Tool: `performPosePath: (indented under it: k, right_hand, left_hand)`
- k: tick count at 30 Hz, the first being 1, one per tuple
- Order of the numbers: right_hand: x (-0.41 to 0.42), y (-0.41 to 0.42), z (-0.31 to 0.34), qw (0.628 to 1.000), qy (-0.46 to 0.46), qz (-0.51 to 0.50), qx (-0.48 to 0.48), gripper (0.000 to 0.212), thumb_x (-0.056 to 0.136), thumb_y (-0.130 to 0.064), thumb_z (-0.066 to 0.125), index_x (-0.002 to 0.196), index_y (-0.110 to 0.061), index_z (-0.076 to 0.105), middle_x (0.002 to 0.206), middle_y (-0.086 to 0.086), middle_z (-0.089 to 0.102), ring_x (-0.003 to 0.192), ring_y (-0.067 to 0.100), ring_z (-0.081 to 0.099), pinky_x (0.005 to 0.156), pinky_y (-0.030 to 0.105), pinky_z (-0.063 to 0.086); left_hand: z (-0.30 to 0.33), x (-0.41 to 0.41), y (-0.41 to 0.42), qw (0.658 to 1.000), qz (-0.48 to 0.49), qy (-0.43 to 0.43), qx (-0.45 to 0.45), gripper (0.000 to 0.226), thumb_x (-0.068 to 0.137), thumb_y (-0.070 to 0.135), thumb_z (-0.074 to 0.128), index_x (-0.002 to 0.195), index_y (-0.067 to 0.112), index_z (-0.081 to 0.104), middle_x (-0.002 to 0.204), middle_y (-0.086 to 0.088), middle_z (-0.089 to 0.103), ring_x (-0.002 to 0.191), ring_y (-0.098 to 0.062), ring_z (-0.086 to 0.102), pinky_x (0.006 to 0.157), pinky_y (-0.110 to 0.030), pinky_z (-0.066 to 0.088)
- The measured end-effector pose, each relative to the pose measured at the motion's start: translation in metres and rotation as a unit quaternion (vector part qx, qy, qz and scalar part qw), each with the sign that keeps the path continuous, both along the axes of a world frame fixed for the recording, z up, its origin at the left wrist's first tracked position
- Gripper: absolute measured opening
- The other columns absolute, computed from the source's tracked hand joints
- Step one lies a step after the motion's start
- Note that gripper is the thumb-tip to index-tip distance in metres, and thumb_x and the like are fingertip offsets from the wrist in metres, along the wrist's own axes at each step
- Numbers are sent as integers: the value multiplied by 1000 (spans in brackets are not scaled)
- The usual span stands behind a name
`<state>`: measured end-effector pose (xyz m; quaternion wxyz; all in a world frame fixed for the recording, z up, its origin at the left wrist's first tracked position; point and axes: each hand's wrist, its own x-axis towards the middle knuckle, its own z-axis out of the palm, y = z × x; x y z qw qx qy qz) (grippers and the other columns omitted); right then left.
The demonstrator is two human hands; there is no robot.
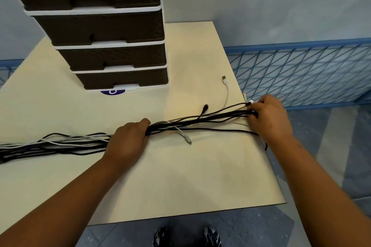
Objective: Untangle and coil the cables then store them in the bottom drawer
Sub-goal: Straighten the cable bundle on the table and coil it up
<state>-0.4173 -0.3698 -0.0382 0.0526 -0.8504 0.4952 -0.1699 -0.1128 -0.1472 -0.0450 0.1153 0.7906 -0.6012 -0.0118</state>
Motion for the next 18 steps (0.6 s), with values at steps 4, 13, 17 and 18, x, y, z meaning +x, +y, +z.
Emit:
performPosePath:
  k: [4, 13, 17, 18]
  right_hand:
    - [-15, -4, 7, 998, -15, -8, -61, 21, 81, -7, 74, 101, -7, 75, 90, 13, 59, 91, 37, 53, 73, 45, 45]
    - [-44, -16, 18, 971, 133, -42, 193, 49, 89, -9, 65, 137, -15, 53, 133, 16, 45, 119, 36, 50, 93, 44, 46]
    - [-14, -6, 40, 990, 63, -44, 120, 59, 86, 7, 52, 140, -17, 49, 137, 15, 45, 119, 36, 49, 92, 46, 48]
    - [3, 0, 45, 995, 26, -26, 91, 54, 87, 4, 51, 137, -17, 53, 134, 13, 48, 118, 34, 50, 92, 45, 47]
  left_hand:
    - [0, 1, 1, 1000, 1, 0, 3, 7, 93, 18, 51, 95, 12, 49, 71, -7, 56, 67, -31, 50, 57, -41, 43]
    - [2, -2, 1, 1000, 7, -4, 3, 8, 94, 18, 48, 97, 11, 50, 74, -8, 59, 69, -32, 51, 58, -40, 41]
    - [-1, -1, 0, 1000, 16, 4, 10, 9, 93, 21, 47, 98, 14, 49, 75, -7, 58, 69, -31, 51, 60, -42, 45]
    - [-1, 0, 0, 1000, 20, 4, 13, 9, 93, 21, 47, 98, 14, 48, 76, -7, 58, 70, -31, 51, 60, -42, 46]
